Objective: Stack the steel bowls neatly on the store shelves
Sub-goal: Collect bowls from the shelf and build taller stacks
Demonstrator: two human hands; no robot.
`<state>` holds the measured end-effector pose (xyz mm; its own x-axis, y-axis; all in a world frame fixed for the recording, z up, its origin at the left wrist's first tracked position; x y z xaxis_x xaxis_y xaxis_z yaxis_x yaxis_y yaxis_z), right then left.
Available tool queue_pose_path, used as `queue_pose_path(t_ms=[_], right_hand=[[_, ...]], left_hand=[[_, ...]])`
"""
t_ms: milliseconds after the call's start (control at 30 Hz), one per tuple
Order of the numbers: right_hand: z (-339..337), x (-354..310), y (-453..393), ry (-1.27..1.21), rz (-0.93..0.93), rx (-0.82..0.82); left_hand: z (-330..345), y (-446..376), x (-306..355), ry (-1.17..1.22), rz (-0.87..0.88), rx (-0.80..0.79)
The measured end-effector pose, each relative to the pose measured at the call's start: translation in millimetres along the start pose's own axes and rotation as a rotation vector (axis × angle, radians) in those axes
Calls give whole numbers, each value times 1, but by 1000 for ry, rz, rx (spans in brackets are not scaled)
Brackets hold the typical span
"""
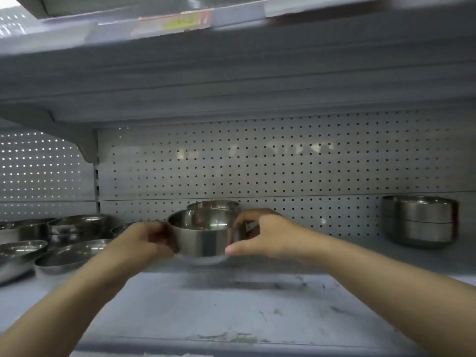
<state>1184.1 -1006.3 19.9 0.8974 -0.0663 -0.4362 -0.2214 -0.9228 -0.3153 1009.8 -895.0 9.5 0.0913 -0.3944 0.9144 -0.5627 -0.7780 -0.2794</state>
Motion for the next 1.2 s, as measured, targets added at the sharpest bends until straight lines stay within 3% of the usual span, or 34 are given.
queue_pose_path(t_ms=[167,400,633,900,1200], right_hand=[[-99,49,47,-8,135,151],[-218,146,119,40,275,500],[-256,251,140,-299,273,650],[-249,321,132,-389,290,779],[-245,330,133,-370,302,825]], left_hand=[[97,-16,74,-68,138,-108],[269,-47,146,87,290,-264],[389,-96,162,165,249,-263],[443,-123,145,60,260,-257],[455,-125,136,-30,281,-249]])
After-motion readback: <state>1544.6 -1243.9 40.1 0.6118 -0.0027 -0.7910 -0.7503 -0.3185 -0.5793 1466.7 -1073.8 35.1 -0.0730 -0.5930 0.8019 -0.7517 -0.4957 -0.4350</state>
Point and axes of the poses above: each hand's wrist, its own y-axis away from the middle knuckle, its own z-axis out of the palm, x = y × z, the point moved 8 cm from there along -y, towards the middle knuckle, and after that the axes turned 10 degrees about y, right-handed, at the moved point
